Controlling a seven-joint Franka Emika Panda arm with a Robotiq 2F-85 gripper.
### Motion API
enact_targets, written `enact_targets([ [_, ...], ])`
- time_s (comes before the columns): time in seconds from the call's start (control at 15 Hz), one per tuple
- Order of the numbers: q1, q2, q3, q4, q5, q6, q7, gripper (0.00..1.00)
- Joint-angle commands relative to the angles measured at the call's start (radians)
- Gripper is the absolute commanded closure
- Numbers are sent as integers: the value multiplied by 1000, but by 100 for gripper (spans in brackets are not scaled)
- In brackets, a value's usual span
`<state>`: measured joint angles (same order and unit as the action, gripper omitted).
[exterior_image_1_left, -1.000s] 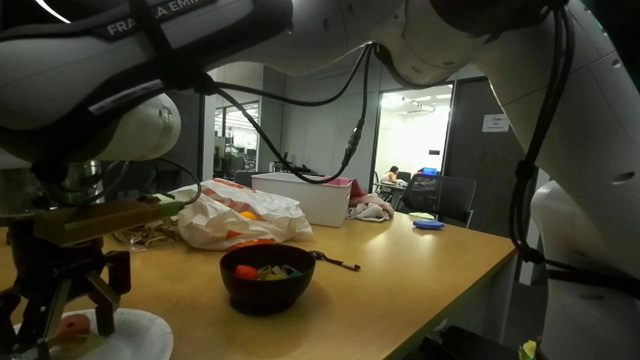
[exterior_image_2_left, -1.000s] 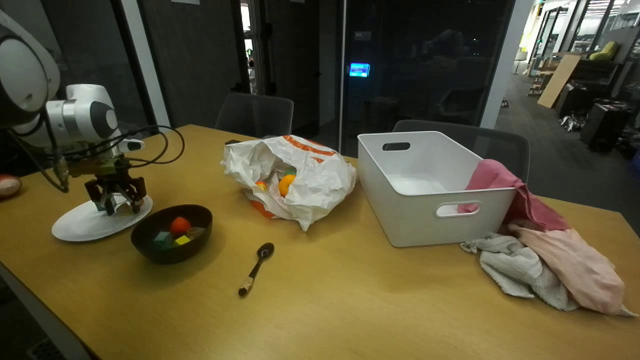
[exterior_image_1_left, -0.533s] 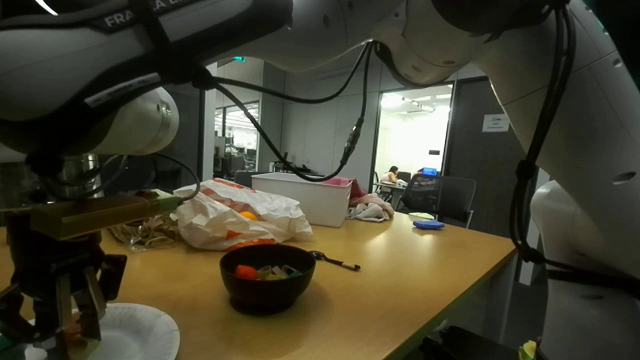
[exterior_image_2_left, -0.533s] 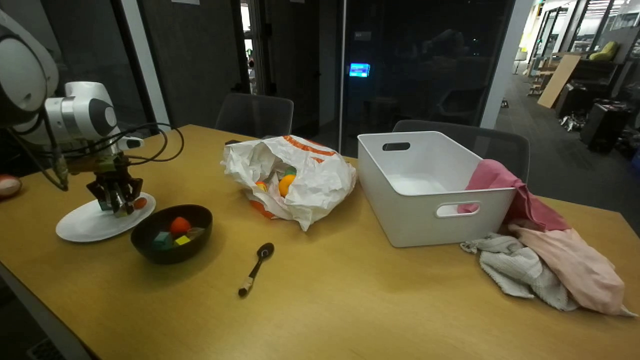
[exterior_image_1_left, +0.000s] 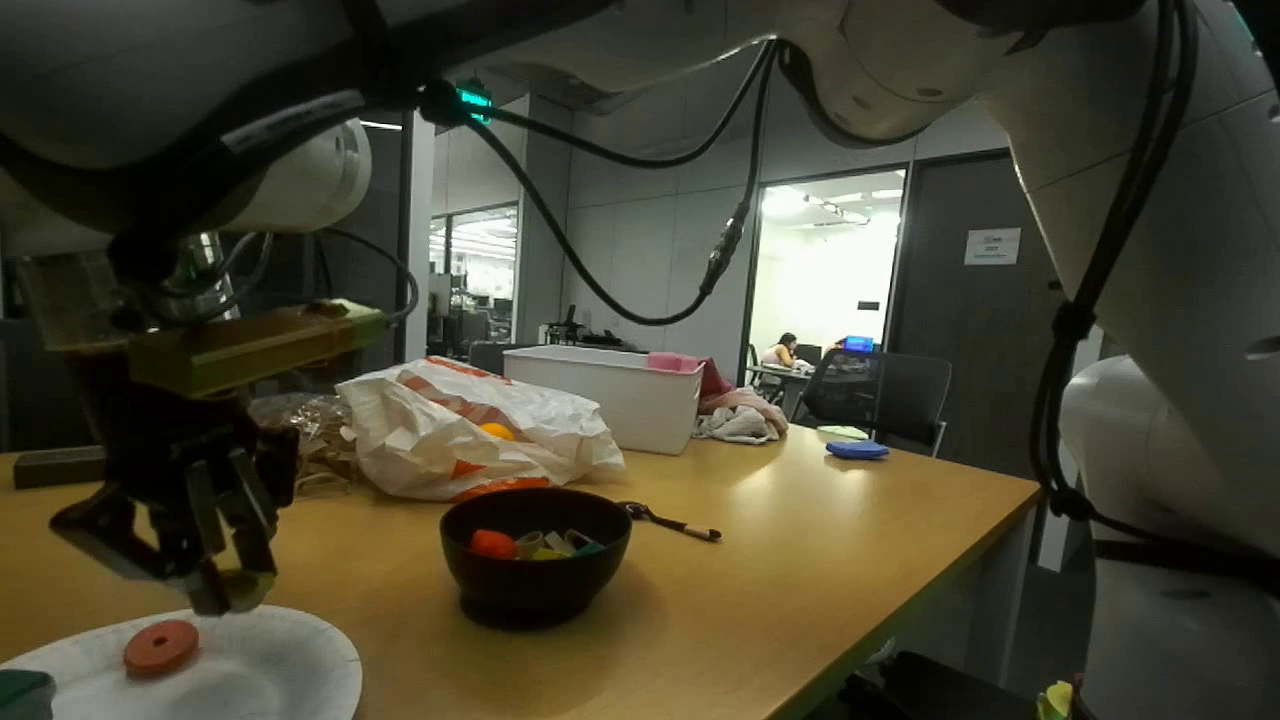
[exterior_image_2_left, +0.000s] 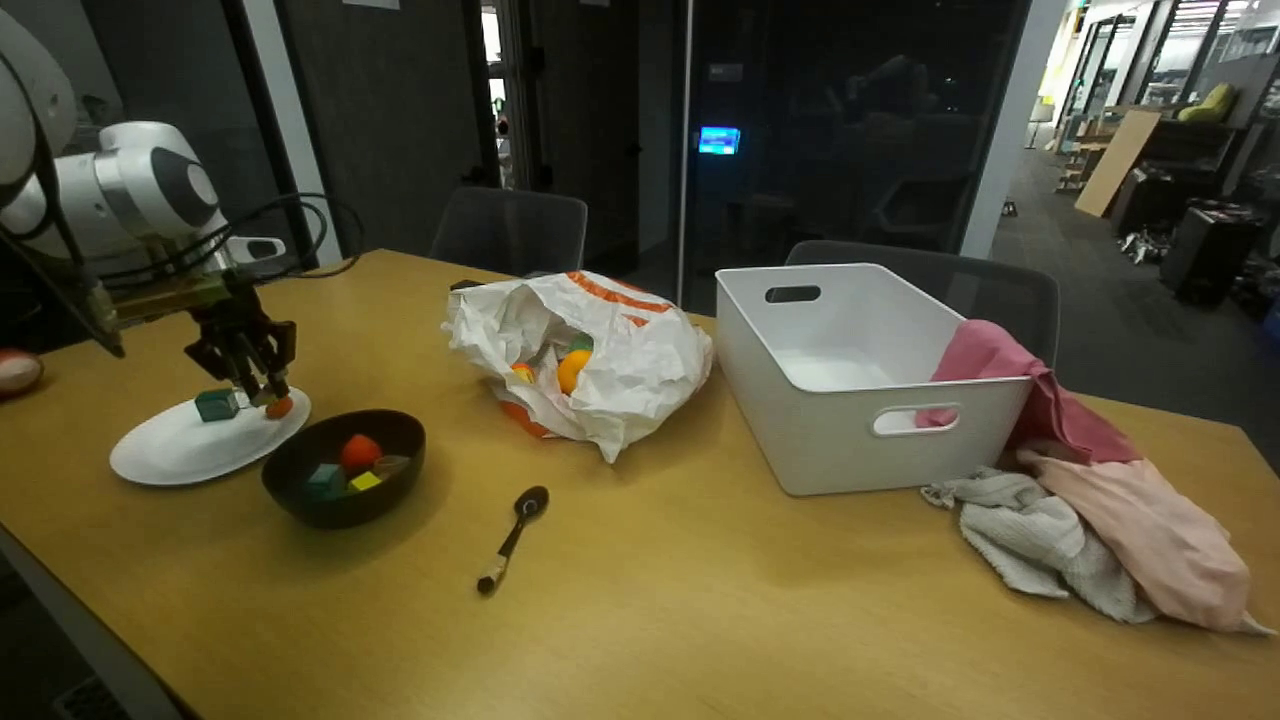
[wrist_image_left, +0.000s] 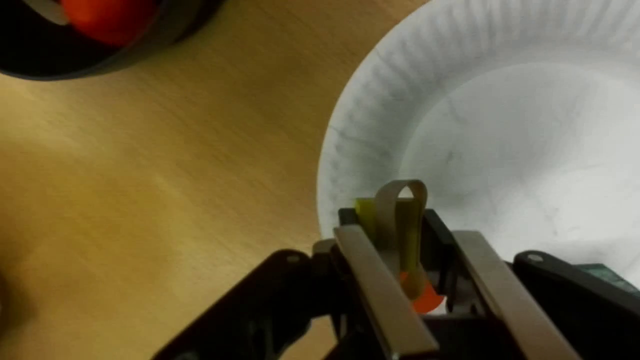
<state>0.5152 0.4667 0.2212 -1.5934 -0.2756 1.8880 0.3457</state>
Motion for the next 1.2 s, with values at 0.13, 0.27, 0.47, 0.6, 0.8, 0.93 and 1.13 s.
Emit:
enact_targets([
  [0.13, -44, -166, -49, -54, -46, -89, 78, 86],
  [0.27, -82, -205, -61, -81, -18, -147, 106, 86],
  [0.47, -141, -246, -68, -135, 21, -242, 127, 86],
  [0.6, -175, -257, -68, -176, 47, -272, 128, 86],
  [0.8, -215, -261, -69, -231, 90, -286, 112, 86],
  [0.93, -232, -261, -69, -258, 108, -269, 103, 42],
  [1.13, -238, -263, -66, -275, 110, -255, 106, 29],
])
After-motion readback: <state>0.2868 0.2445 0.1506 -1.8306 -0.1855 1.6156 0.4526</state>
